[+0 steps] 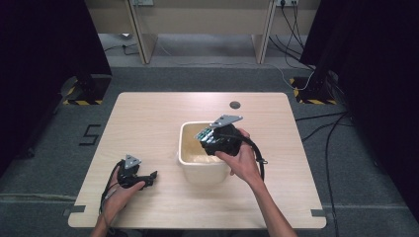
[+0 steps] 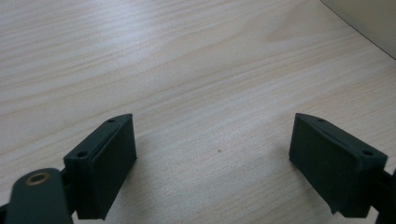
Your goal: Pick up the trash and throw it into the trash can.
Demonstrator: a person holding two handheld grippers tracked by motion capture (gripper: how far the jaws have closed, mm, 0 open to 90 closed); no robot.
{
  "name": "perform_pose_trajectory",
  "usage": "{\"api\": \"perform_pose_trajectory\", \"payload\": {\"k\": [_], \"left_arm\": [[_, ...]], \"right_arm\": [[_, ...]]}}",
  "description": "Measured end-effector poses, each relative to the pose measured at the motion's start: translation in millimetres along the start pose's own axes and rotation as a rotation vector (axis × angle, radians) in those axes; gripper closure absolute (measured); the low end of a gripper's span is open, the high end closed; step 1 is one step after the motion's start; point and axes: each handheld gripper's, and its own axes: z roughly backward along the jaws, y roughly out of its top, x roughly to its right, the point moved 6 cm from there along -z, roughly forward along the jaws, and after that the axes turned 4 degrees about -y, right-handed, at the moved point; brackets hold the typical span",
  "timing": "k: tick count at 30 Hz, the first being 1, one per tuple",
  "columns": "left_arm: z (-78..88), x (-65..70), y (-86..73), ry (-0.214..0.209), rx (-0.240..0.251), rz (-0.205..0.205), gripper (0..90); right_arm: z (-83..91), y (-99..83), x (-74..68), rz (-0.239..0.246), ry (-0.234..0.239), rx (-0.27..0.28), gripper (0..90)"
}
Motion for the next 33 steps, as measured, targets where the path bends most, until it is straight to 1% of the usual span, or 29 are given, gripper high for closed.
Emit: {"api": "perform_pose_trajectory", "payload": {"k": [6, 11, 13, 18, 28, 31, 33], "left_arm": [[0.1, 0.0, 0.0, 0.001, -0.001, 0.0, 13.8], [0.1, 0.0, 0.0, 0.001, -0.001, 0.0, 13.8], [0.1, 0.0, 0.0, 0.0, -0.001, 0.0, 13.8], [0.0, 0.0, 0.0, 0.0, 0.0, 0.0, 13.8], [0.1, -0.1, -0.1, 0.0, -0.001, -0.001, 13.8], [0.1, -0.1, -0.1, 0.0, -0.001, -0.002, 13.8], [0.0, -0.1, 0.0, 0.0, 0.001, 0.0, 13.8]], "right_arm": [[-9.6, -2.0, -3.2, 0.01, 0.009, -0.019, 34.6], [-14.8, -4.6, -5.8, 0.017, 0.013, -0.043, 34.6], [-16.4, -5.0, -6.5, 0.018, 0.014, -0.044, 34.6], [-19.5, -6.9, -8.3, 0.018, 0.02, -0.056, 34.6], [-22.0, -7.8, -9.6, 0.025, 0.025, -0.063, 34.6], [-22.7, -9.0, -9.2, 0.021, 0.025, -0.068, 34.6], [-23.3, -9.5, -9.4, 0.011, 0.035, -0.065, 34.5]]}}
